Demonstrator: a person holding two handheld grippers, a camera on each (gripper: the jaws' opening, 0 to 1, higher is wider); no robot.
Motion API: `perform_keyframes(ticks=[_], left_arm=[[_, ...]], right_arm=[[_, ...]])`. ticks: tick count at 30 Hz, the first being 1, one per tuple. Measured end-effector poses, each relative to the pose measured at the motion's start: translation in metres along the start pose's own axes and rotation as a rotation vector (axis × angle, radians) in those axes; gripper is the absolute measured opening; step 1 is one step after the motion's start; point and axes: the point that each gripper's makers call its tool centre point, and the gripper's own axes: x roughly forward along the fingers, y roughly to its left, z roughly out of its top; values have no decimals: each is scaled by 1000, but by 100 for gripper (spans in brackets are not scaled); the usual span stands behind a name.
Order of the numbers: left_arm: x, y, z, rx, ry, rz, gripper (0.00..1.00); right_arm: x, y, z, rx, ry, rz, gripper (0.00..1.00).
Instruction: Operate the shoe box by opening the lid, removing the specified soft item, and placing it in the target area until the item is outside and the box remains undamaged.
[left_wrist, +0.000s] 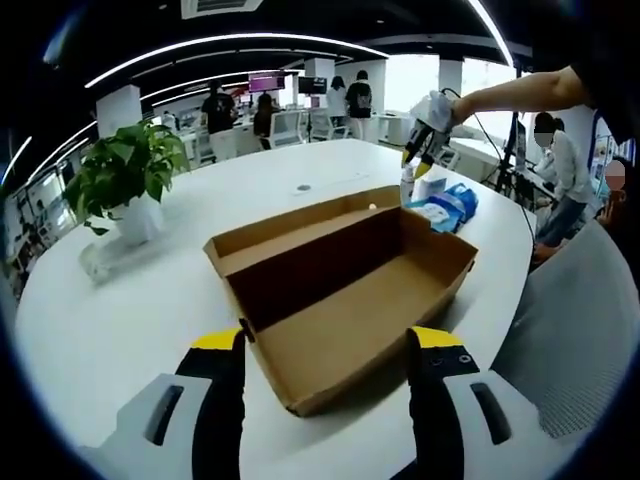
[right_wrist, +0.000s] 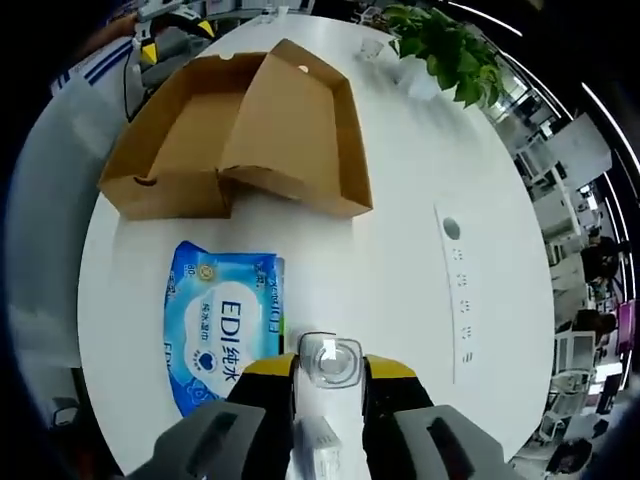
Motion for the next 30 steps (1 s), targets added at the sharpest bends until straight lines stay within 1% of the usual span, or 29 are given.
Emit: perform_keyframes(ticks=[4,7,13,16,24,30], left_arm=[[0,5,-2,-15,10,18,62],[0,7,-4,-23,17,29,59],[0,13,-11,-43,33,54,54],[0,16,-14,-55,43,65,51],[2,22,-26,-105,70,96,43],[1,30,-36,-149,91,137,35]], right_arm=[[-1,-2,0,6,-2,-7,22],[-2,-5,0,12,-5,-19,25],[-9,-9,6,17,-25,-38,27],[-12,-14,10,49,-42,-63,29],[-21,-15,26,101,-88,-84,32],[-19,-19,38,188,-123,-103,32]])
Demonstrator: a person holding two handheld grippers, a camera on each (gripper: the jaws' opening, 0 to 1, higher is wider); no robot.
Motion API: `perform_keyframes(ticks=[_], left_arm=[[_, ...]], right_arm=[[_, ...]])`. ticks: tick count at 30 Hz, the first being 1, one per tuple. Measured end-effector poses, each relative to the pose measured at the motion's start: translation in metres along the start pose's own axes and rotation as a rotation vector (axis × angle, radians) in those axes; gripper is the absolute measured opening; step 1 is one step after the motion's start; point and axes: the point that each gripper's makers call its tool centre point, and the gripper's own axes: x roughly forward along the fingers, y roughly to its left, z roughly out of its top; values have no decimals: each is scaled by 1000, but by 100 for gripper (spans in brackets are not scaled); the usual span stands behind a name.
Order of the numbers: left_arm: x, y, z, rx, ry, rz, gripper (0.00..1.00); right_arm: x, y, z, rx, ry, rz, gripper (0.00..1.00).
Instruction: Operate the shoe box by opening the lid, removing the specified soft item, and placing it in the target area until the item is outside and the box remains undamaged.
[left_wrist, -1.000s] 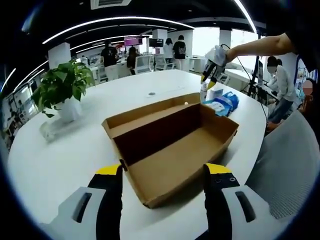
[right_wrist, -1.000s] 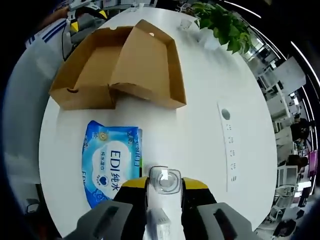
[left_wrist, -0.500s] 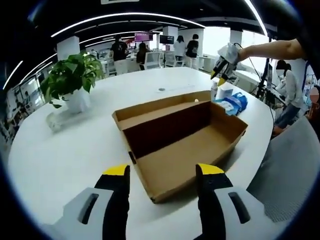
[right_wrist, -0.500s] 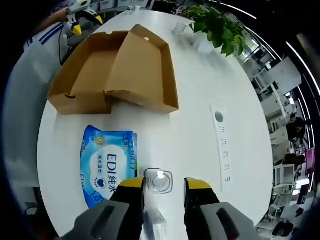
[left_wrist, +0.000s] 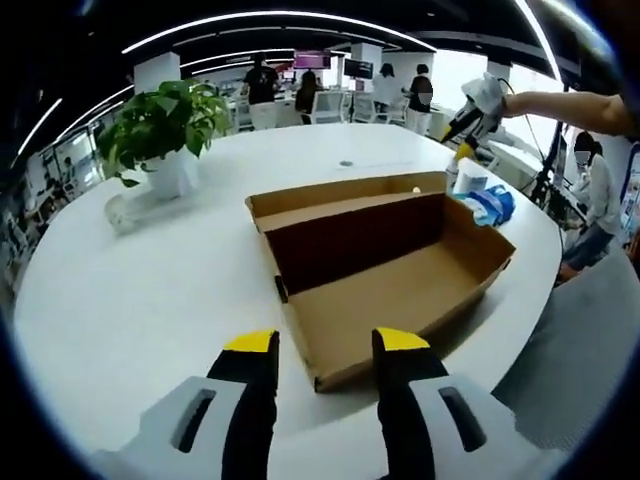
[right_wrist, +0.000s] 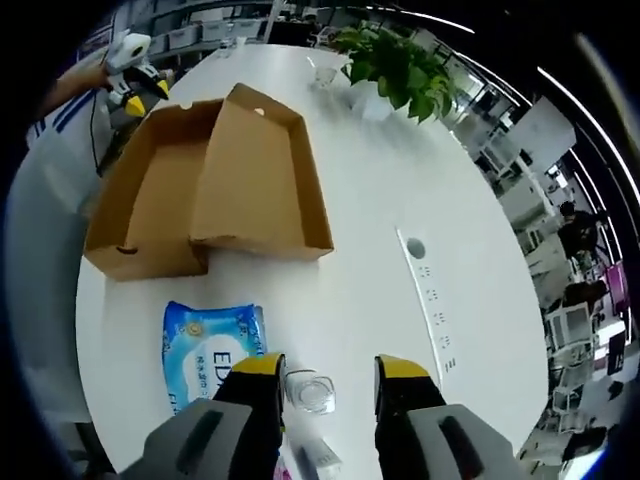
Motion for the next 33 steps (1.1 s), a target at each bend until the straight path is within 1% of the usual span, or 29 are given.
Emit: perform_keyframes(ticks=[4,6,8,12,13,14,15,18,20,24,28,29,31,33], left_arm=[[1,4,-7,-21,21,18,29],[1,5,-9,-32,27,26,27],[2,6,-11,-45,31,33,25],[4,6,-13,-58,41,41,19],[4,7,-14,-67,42,43,18],[5,7,-14,-76,44,46,15],[6,8,-15,-88,45,50,14],[7,10,-16,-103,50,61,13],[8,9,-17,-116,53,63,11],[11,8,-18,-140,56,66,7],[13,8,-20,-157,65,83,6],[13,8,-20,-157,68,85,6],[13,8,-20,-161,70,95,5],[14,9,-20,-167,70,108,5]], right_arm=[[3,-1,8,57,-17,-21,32],[7,-2,13,99,-29,-34,32],[9,-1,16,121,-36,-32,32],[15,0,21,199,-47,-38,31],[17,1,23,232,-51,-41,31],[17,1,24,244,-54,-42,31],[19,1,25,282,-60,-46,30],[23,4,29,364,-75,-44,29],[28,7,33,428,-85,-26,29],[37,3,39,477,-102,-28,27],[45,1,44,521,-114,-16,26],[48,0,45,545,-116,-16,26],[48,6,49,567,-120,-10,25],[50,12,51,569,-121,-4,25]])
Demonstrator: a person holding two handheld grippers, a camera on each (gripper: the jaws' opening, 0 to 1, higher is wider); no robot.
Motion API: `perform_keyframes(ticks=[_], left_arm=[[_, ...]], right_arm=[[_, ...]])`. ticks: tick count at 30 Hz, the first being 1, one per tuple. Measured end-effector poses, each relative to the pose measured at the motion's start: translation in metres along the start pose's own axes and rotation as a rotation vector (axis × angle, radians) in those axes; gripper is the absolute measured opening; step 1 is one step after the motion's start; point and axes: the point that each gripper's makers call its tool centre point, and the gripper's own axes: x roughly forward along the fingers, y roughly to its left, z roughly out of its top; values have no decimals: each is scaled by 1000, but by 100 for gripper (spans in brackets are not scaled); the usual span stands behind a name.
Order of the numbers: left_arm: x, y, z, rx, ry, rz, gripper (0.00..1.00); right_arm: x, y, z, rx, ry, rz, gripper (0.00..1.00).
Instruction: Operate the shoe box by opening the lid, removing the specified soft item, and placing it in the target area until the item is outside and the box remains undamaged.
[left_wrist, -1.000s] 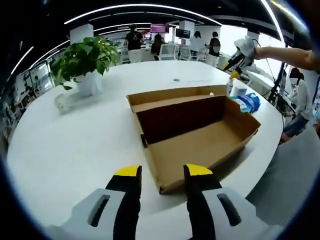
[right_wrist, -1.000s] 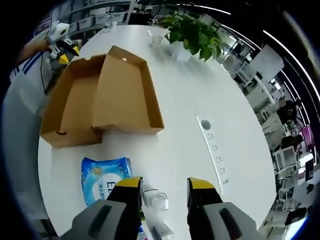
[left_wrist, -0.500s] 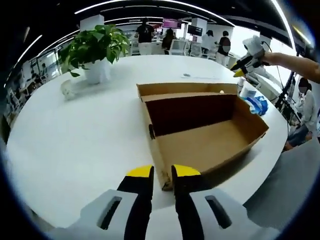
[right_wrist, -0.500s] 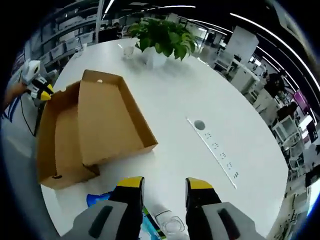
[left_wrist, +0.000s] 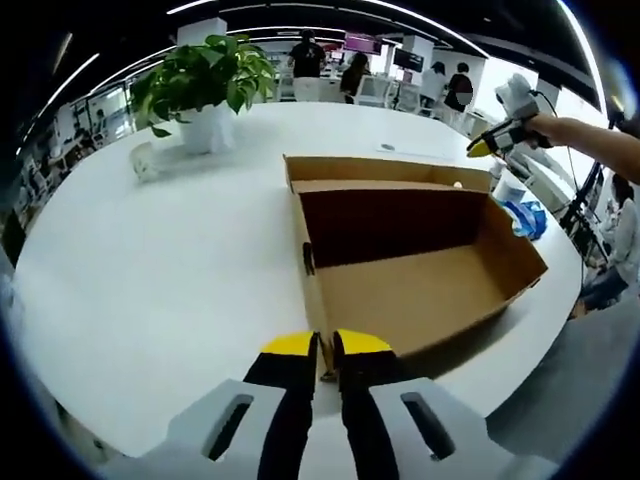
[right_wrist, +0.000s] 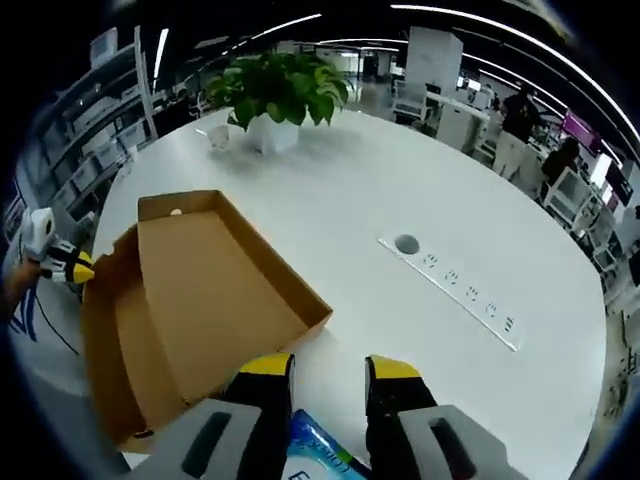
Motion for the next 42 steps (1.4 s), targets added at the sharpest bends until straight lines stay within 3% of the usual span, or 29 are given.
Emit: perform_keyframes(ticks=[6,9,18,27,42], left_arm=[[0,1,-1,-33,0,20,3],[0,1,-1,-70,1,24,3],[0,2,-1,-79,-7,44,2],[1,3,-1,-86,-1,42,2],[1,2,-1,-96,-2,36,2]], right_arm=[[10,5,-2,25,1,4,24],[12,4,3,37,-34,-28,24],[29,16,0,255,-66,-1,21],[45,14,-4,413,-70,-2,16],[53,25,-10,420,-47,-48,5]])
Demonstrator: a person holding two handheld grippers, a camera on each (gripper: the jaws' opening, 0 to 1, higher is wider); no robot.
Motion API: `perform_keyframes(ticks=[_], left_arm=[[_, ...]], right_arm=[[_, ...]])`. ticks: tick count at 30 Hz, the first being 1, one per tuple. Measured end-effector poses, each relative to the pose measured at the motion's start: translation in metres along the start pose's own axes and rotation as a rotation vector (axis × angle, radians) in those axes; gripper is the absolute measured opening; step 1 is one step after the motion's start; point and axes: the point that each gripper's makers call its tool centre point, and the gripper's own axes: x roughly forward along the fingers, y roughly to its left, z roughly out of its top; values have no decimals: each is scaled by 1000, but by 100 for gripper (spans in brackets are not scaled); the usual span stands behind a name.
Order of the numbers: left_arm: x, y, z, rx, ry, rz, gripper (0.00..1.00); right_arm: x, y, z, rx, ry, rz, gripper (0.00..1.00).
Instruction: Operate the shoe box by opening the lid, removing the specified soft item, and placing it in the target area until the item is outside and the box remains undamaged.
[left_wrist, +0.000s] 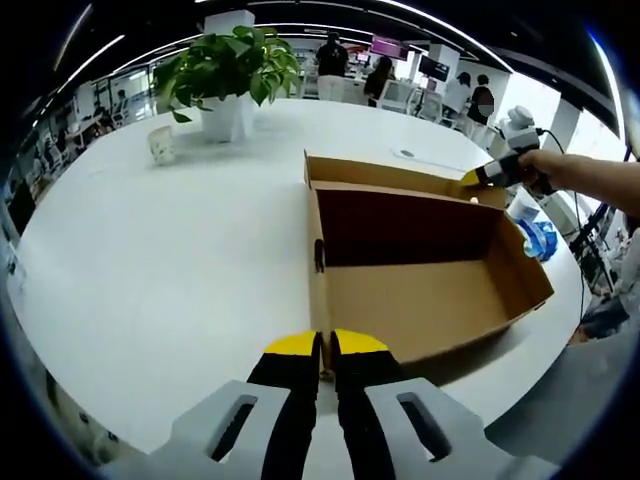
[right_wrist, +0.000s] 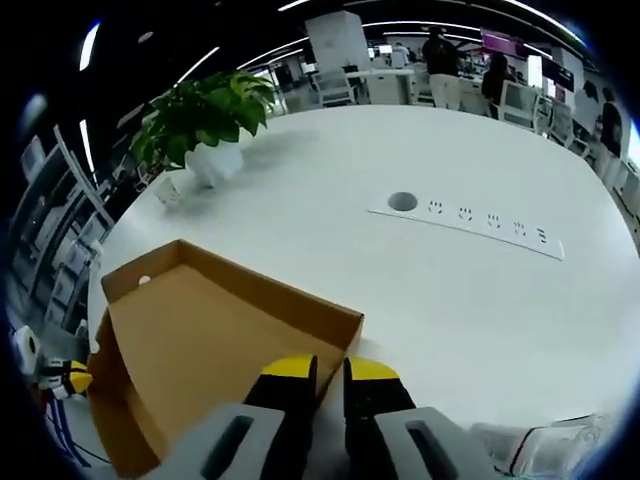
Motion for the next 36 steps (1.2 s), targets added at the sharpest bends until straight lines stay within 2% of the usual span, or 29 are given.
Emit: perform_keyframes(ticks=[12,20,23,28,36], left_arm=[[0,0,0,-5,6,2,2],[1,-1,-1,-20,9,-3,2],[1,-1,-1,-21,10,-2,2],[1,-1,-2,-23,12,-5,2],[1,-1,-2,-25,14,-8,2]], right_arm=[[-9,0,8,7,-33,-27,1],[-19,2,22,21,-85,-24,0],[-23,4,26,10,-100,-22,0],[-34,9,33,-63,-137,-27,0],[-52,16,41,-79,-185,-13,0]])
